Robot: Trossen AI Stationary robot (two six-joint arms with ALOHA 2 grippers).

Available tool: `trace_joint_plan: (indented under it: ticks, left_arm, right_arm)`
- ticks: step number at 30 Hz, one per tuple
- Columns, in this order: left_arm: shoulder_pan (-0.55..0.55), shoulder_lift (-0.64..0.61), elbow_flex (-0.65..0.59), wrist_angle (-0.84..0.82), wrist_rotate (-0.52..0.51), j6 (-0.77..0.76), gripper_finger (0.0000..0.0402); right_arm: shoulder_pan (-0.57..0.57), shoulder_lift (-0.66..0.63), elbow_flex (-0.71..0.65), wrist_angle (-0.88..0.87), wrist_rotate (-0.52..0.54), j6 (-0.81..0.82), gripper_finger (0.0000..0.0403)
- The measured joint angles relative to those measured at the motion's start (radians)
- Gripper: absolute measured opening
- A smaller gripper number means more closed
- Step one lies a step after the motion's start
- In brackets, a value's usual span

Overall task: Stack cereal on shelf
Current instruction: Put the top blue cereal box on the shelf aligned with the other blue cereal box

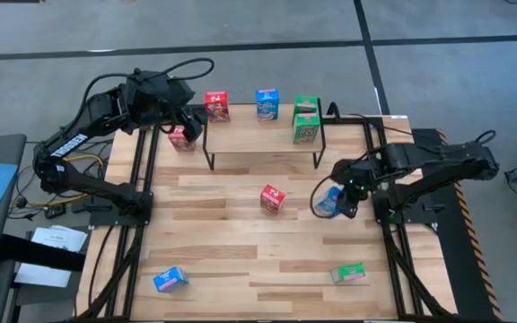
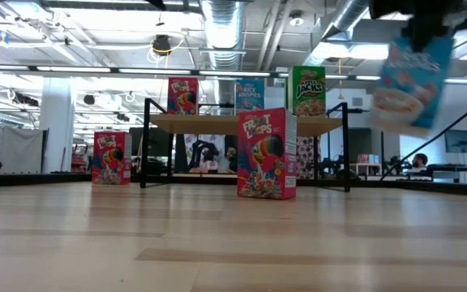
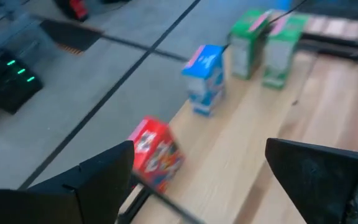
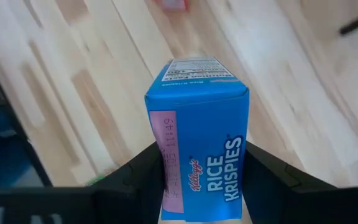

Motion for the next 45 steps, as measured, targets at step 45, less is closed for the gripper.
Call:
trace_joint_plan:
  ticks: [45]
  left_arm:
    - [-0.088, 0.378, 0.0, 0.393, 0.746, -0.054, 0.0355]
  right_arm:
    - [-0.236, 0.0, 0.163, 0.509, -0.006, -0.275, 0.02]
